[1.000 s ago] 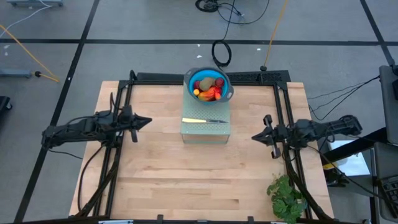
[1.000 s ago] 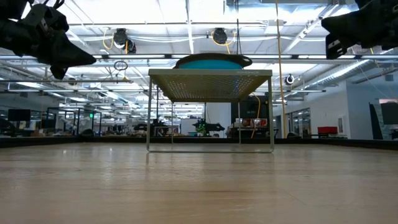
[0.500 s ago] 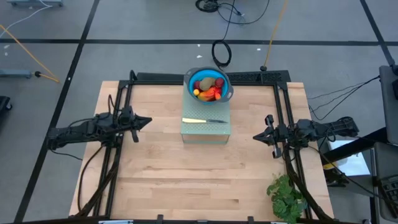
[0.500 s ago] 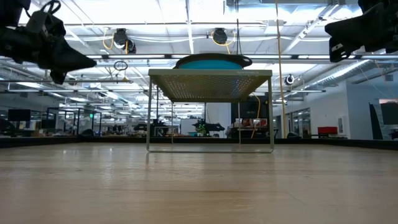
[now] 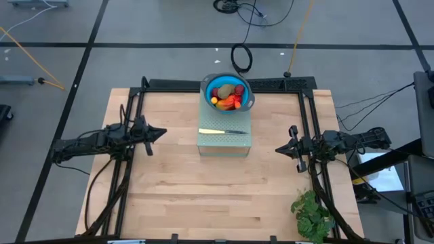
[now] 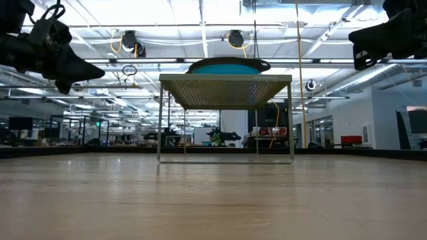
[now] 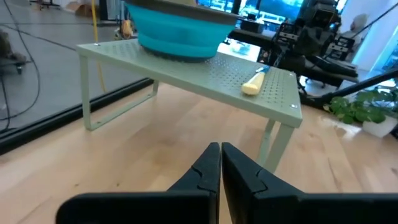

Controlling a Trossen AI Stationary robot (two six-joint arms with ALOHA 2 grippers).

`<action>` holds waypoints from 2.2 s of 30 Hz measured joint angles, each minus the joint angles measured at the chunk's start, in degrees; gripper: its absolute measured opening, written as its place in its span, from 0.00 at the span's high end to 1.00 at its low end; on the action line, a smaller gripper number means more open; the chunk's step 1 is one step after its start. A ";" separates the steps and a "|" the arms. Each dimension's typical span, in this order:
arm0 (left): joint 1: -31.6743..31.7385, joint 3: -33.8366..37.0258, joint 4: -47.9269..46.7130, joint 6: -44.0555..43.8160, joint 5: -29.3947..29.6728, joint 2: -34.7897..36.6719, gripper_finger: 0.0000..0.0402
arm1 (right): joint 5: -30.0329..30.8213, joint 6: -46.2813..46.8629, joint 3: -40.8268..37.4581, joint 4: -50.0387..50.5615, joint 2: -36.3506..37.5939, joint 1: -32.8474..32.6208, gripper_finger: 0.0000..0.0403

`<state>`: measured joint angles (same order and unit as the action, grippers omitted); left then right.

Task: Pick & Place Fruit
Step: Return to Home Position

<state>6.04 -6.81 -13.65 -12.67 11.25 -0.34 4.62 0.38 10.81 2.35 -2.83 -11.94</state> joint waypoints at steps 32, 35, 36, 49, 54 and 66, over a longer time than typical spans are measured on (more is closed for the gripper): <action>0.00 -0.02 -1.49 3.51 2.79 0.00 0.95 | -0.20 0.00 0.00 -0.37 0.00 0.00 0.99; 0.00 -0.02 -1.49 3.51 2.79 0.00 0.94 | -0.20 0.00 0.00 -0.37 0.00 0.00 0.99; -0.01 -0.02 -1.49 3.50 2.79 0.00 0.94 | -0.20 0.00 0.00 -0.37 0.00 0.00 0.99; 0.00 -0.04 -1.49 3.48 2.79 0.00 0.94 | -0.20 0.00 0.00 -0.37 0.00 0.00 0.99; 0.00 -0.04 -1.49 3.48 2.79 0.00 0.94 | -0.20 0.00 0.00 -0.36 0.00 0.00 0.99; 0.00 -0.04 -1.49 3.45 2.79 0.00 0.94 | -0.20 0.00 0.00 -0.37 0.00 0.00 0.99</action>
<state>6.04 -6.85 -15.14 -9.21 14.04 -0.34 4.43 0.38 10.81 1.98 -2.83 -11.94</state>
